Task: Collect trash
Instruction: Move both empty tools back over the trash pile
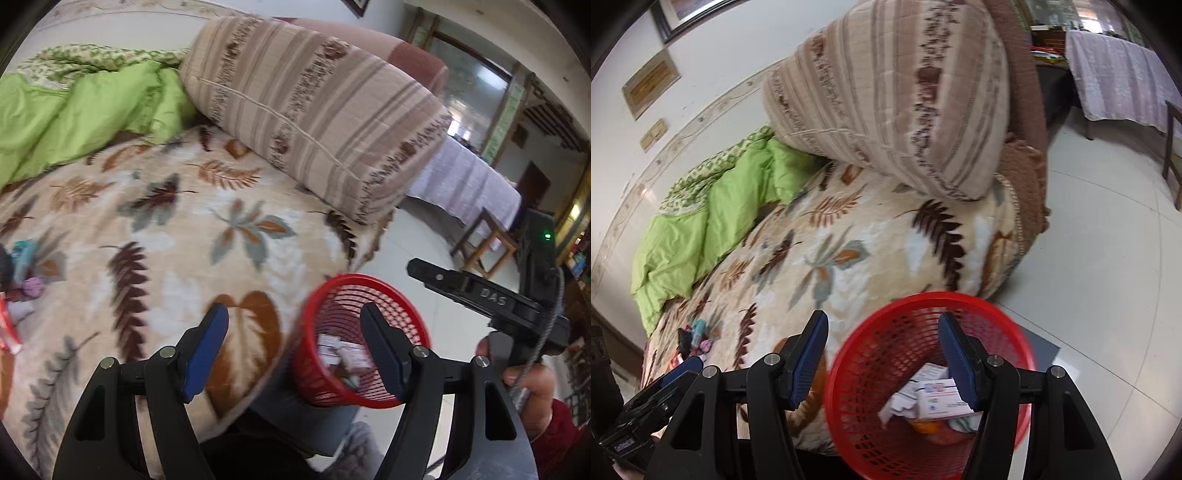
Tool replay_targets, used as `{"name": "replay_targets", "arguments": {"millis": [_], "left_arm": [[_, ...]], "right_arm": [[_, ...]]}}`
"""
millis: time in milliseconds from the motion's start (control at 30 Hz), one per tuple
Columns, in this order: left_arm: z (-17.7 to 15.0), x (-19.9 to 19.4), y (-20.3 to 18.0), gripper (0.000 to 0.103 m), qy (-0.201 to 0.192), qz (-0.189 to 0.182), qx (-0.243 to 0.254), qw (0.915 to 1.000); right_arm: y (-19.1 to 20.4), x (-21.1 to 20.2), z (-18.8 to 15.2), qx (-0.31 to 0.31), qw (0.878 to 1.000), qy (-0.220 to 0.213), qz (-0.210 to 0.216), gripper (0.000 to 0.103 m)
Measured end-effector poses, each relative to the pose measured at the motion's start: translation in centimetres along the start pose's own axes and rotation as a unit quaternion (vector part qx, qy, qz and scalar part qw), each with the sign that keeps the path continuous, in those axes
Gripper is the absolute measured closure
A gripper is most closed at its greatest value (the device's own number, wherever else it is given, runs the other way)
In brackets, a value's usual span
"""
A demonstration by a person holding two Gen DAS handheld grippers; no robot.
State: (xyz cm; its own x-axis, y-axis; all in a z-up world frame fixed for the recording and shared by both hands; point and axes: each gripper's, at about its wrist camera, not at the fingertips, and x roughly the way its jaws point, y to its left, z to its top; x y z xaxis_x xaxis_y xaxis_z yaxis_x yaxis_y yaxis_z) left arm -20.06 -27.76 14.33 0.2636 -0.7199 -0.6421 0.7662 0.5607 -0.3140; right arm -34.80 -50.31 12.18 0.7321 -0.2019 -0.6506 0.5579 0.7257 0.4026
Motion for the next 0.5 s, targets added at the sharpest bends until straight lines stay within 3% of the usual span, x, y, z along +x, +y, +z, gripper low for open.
{"name": "replay_targets", "arguments": {"millis": [333,500], "left_arm": [[-1.5,-5.8,8.0,0.030,-0.029,0.073,-0.057,0.9953],[-2.3,-9.9,12.9,0.030,-0.062,0.117,-0.096,0.9865]], "right_arm": [[9.3,3.9,-1.9,-0.067,0.993,0.048,0.090,0.038],[15.1,6.0,-3.0,-0.118,0.982,0.068,0.134,0.038]]}}
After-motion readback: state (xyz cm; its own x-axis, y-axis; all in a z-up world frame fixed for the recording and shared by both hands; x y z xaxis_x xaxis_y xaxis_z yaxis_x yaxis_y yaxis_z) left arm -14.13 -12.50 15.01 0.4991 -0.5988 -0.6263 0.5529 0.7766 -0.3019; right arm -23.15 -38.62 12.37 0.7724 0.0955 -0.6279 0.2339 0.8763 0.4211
